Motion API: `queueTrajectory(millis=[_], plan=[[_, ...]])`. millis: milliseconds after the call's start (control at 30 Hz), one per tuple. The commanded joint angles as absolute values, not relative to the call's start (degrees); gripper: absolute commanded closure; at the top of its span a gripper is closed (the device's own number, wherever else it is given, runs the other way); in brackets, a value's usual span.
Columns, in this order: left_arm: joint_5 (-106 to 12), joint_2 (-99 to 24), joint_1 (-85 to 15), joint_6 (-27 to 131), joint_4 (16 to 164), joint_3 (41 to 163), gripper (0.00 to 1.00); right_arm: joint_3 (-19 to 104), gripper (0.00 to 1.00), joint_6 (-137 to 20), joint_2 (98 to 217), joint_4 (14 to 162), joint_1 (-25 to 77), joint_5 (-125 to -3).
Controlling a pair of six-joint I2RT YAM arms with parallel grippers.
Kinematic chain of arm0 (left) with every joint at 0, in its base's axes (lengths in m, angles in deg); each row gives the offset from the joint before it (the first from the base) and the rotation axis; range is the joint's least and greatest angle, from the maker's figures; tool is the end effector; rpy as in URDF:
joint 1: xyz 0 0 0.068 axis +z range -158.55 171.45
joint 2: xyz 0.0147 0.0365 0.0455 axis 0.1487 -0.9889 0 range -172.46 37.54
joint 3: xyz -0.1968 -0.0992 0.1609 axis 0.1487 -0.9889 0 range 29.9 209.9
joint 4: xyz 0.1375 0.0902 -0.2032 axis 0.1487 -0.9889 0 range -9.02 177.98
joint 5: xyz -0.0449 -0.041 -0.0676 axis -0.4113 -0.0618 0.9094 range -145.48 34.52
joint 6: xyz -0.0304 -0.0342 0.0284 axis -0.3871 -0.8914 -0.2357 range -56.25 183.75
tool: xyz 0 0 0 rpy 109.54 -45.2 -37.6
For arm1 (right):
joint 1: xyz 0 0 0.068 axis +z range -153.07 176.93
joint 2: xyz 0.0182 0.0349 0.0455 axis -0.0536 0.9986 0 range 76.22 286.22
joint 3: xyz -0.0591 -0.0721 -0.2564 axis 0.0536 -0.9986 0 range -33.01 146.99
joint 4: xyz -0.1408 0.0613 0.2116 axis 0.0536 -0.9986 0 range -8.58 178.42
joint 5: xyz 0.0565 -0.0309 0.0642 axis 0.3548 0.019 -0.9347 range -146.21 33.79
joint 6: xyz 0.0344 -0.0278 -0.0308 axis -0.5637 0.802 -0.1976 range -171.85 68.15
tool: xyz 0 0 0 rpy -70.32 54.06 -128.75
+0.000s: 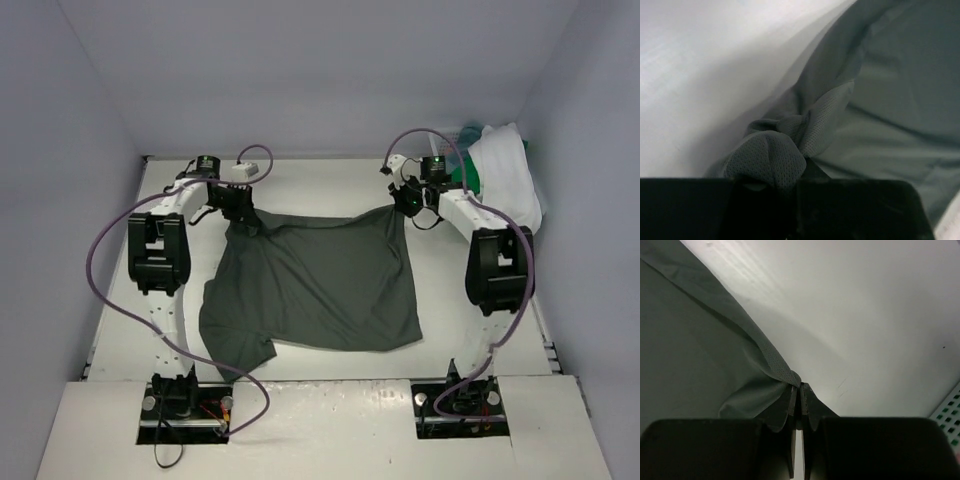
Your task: Fold and stack the t-shirts
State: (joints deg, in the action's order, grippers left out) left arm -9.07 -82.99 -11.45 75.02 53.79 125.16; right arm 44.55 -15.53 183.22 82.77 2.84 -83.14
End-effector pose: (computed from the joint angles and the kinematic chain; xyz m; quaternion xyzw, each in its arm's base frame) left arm 0.4495 -0.0486 0.2057 0.2123 0.8671 -0.3615 0.2691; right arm 0.4227 0.0599 0.2370 -0.4111 0.7663 0.0818 0.4869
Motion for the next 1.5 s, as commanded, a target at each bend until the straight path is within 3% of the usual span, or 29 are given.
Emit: queueTrajectory(millis=[0, 233, 367, 433, 467, 533, 600, 667, 1000, 1300, 1467], plan=[[-12.24, -84.96, -11.63, 72.81, 55.55, 137.29, 1.0, 52.23, 1.0, -14.85, 189.12, 87.89, 2.73, -78.54], [-19.7, -92.44, -12.07, 68.5, 59.68, 146.87, 1.0, 59.18, 1.0, -16.43, 198.73, 92.45, 3.52, -68.26], [-25.58, -94.82, -12.33, 65.17, 61.61, 150.75, 0.95, 60.33, 1.0, -18.09, 201.99, 96.23, 4.75, -59.48], [-26.74, -95.87, -12.33, 64.46, 62.23, 151.89, 0.75, 60.42, 1.0, -19.32, 203.48, 98.69, 5.63, -53.95], [-27.61, -96.14, -12.5, 62.54, 62.84, 152.07, 0.56, 60.42, 1.0, -19.68, 203.92, 99.83, 5.89, -50.96], [-27.36, -97.19, -12.59, 62.17, 62.5, 153.12, 0.35, 60.86, 0.98, -20.29, 205.15, 99.93, 6.68, -49.1], [-27.62, -97.72, -13.03, 62.17, 61.27, 153.56, 0.22, 60.42, 0.94, -21.0, 205.16, 100.72, 7.3, -47.25], [-27.97, -96.76, -13.38, 62.26, 62.14, 152.08, 0.16, 59.45, 0.93, -21.88, 204.72, 101.33, 7.74, -45.41], [-28.94, -88.69, -13.65, 63.66, 63.11, 144.44, 0.16, 52.42, 0.96, -22.14, 196.2, 105.56, 11.34, -34.06], [-28.33, -73.3, -13.65, 67.62, 63.47, 129.5, 0.15, 45.22, 0.95, -23.2, 182.05, 98.97, 15.12, -37.83], [-26.31, -66.54, -13.65, 67.62, 64.08, 121.23, 0.15, 42.4, 0.94, -24.43, 176.5, 90.1, 16.88, -45.82]])
